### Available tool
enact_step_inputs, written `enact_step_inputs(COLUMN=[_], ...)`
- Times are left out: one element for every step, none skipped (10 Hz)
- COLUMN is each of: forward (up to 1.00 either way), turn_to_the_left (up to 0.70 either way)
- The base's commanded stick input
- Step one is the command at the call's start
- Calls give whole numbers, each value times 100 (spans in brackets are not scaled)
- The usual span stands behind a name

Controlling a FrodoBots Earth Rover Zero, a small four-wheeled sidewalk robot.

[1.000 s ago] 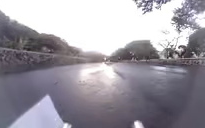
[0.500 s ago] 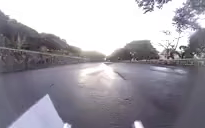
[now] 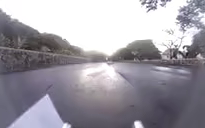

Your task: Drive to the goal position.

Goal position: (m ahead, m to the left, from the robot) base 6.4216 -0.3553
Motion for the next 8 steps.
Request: enact_step_inputs(forward=[50, 50, 50, 50, 50, 50, 50, 50], turn_to_the_left=[-14, 0, 0, -13, -43, -14, 0, 0])
